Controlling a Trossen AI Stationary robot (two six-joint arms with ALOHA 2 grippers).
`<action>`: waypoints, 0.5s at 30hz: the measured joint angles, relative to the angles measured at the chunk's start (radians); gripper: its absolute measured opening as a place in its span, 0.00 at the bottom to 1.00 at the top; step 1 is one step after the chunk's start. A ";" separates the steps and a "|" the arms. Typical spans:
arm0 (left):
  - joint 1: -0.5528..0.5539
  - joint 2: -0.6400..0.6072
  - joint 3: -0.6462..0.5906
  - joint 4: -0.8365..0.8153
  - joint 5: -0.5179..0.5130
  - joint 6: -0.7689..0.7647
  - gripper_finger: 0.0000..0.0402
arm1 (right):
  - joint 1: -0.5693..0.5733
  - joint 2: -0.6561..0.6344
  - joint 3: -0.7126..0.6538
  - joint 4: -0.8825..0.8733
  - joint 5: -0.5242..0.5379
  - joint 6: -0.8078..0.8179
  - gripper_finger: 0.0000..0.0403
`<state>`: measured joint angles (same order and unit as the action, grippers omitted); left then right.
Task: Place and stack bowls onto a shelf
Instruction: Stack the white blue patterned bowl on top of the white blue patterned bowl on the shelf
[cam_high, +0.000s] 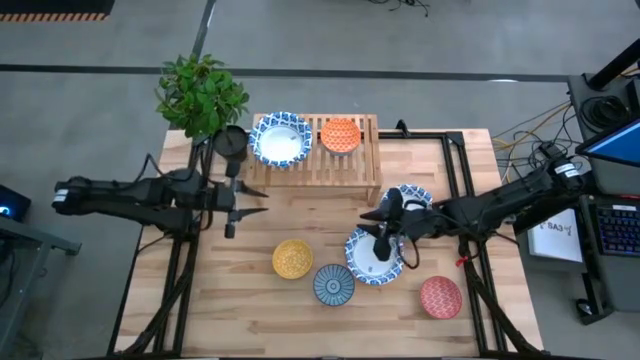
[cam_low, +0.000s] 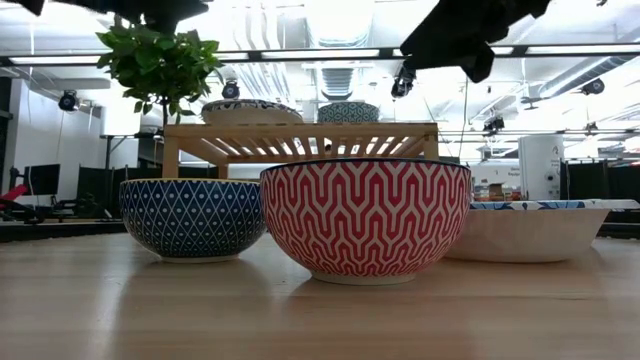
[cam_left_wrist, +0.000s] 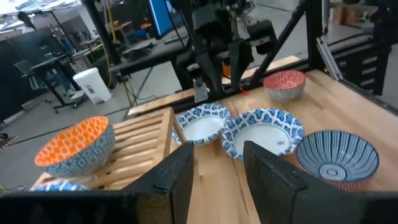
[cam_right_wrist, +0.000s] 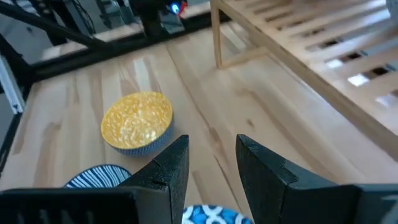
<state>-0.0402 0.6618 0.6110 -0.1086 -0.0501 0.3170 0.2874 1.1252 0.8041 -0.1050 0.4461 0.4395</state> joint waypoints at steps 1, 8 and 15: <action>0.000 -0.006 -0.016 0.006 0.000 0.004 0.30 | 0.000 0.009 0.023 -0.044 -0.001 0.027 0.30; 0.001 -0.030 -0.084 0.021 -0.016 0.006 0.30 | 0.000 0.092 0.209 -0.518 -0.022 0.238 0.30; 0.001 -0.031 -0.083 0.023 -0.020 0.004 0.30 | 0.000 0.193 0.334 -0.876 -0.100 0.467 0.30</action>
<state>-0.0395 0.6312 0.5276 -0.0856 -0.0696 0.3214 0.2874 1.3177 1.1379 -0.9812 0.3463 0.9068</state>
